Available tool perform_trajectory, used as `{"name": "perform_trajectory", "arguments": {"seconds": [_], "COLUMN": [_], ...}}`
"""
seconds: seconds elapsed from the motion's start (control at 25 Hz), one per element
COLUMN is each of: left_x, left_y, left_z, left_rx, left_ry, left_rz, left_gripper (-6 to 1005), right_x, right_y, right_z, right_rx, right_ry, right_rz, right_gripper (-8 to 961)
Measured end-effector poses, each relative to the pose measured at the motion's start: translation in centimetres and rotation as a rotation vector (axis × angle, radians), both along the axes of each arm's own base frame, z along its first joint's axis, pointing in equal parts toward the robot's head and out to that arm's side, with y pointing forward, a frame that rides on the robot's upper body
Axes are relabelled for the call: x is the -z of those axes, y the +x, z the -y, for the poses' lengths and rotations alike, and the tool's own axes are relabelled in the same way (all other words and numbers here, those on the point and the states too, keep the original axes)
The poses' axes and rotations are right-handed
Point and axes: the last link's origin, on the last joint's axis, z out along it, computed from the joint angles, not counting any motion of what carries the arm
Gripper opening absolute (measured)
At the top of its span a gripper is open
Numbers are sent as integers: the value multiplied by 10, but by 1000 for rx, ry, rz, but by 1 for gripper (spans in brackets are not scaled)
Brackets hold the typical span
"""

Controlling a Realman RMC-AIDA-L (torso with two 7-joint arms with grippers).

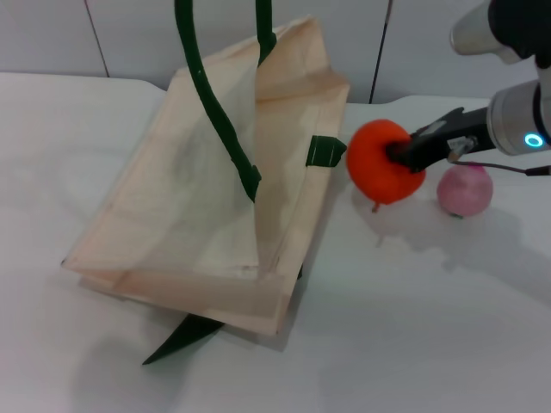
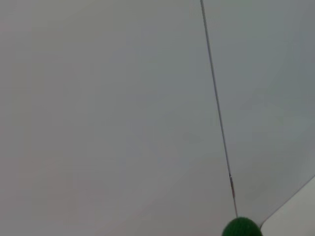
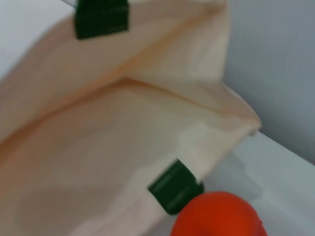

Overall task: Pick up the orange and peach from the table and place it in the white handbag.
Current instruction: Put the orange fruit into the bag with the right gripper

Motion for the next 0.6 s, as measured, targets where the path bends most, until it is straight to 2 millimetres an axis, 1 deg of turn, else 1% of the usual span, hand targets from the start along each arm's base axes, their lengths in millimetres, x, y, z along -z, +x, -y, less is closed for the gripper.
{"name": "perform_trajectory", "arguments": {"seconds": [0.08, 0.2, 0.28, 0.48, 0.6], "left_x": [-1, -1, -1, -2, -3], "left_y": [-2, -1, 0, 2, 6], "left_z": [1, 2, 3, 4, 5], "left_rx": [-4, -1, 1, 9, 20], "left_ry": [1, 3, 3, 4, 7], "left_rz": [-3, -5, -4, -2, 2], "left_gripper": [120, 120, 120, 120, 120], "right_x": [-1, -2, 0, 12, 14], "right_y": [-6, -10, -13, -29, -31], "right_z": [2, 3, 5, 12, 11], "right_rx": [-18, -28, -32, -77, -82], "right_ry": [-6, -3, -15, -75, -77], "right_rz": [-9, -19, -38, -112, -112], "right_gripper": [84, 65, 65, 65, 63]}}
